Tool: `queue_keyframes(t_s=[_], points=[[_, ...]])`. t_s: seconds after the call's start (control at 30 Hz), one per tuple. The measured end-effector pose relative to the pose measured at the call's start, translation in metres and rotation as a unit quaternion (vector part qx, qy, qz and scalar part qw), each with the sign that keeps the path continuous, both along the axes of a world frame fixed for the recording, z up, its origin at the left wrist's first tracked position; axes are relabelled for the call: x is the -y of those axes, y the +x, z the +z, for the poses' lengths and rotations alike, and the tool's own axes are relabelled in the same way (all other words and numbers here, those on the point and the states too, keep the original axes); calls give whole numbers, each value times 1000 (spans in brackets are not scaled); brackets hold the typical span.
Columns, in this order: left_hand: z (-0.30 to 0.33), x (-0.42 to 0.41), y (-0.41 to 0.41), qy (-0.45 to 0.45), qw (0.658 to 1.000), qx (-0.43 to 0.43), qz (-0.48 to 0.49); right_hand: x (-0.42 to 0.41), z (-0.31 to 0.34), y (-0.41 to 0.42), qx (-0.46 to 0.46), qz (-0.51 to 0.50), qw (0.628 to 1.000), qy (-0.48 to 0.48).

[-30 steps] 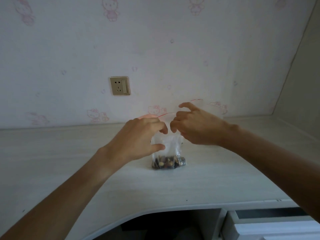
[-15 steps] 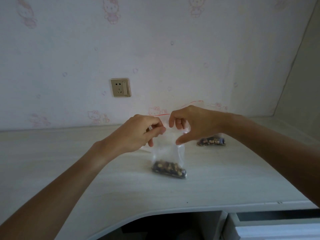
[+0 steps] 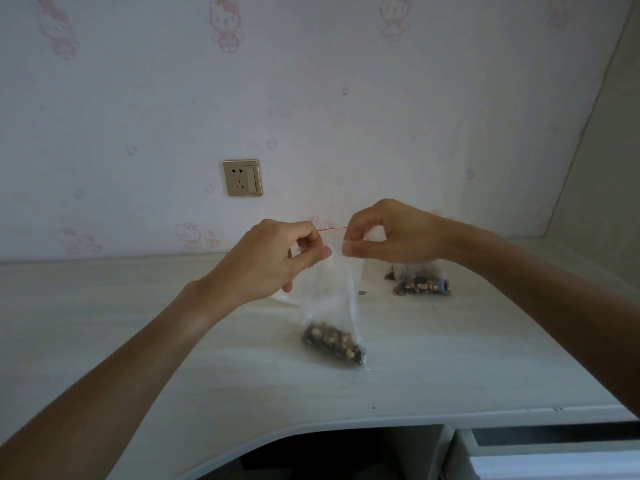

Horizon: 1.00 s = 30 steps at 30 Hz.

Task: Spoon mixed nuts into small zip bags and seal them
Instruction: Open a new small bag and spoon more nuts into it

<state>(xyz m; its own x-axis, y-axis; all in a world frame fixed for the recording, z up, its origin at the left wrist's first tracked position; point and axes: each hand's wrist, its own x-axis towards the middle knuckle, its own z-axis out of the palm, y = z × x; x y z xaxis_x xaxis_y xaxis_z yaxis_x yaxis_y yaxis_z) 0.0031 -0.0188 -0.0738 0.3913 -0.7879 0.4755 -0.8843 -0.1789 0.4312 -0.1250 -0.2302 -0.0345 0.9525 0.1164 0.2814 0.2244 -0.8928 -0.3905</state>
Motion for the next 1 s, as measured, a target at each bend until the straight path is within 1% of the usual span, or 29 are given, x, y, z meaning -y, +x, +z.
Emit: queue_keyframes(t_s=[0.1, 0.2, 0.3, 0.4, 0.5, 0.57, 0.67, 0.73, 0.87, 0.93, 1.0], points=[[6, 1, -2, 16, 999, -21, -30, -3, 5, -2, -5, 10, 1000, 11], [11, 0, 0, 31, 998, -39, -39, -4, 11, -4, -28, 9, 999, 21], [9, -1, 3, 67, 996, -48, -31, -5, 13, -5, -38, 10, 999, 35], [8, -2, 5, 99, 994, -47, -15, -6, 15, -6, -24, 10, 999, 30], [10, -6, 12, 138, 990, -14, 18, -6, 18, -9, -17, 4, 1000, 0], [13, -8, 15, 140, 989, 39, 34, -7, 18, -12, -7, 5, 1000, -18], [22, -8, 17, 140, 978, 146, 40, -10, 19, -15, 2, 5, 999, -50], [28, -8, 16, 136, 974, 177, 29, -11, 20, -16, 3, 5, 997, -74], [37, -12, 14, 92, 980, 176, -8, -10, 25, -19, 14, 3, 990, -141], [41, -16, 14, 86, 982, 165, -18, -7, 26, -20, 17, 10, 987, -158], [43, -16, 13, 84, 985, 146, -28, -6, 25, -20, 11, 14, 988, -155]])
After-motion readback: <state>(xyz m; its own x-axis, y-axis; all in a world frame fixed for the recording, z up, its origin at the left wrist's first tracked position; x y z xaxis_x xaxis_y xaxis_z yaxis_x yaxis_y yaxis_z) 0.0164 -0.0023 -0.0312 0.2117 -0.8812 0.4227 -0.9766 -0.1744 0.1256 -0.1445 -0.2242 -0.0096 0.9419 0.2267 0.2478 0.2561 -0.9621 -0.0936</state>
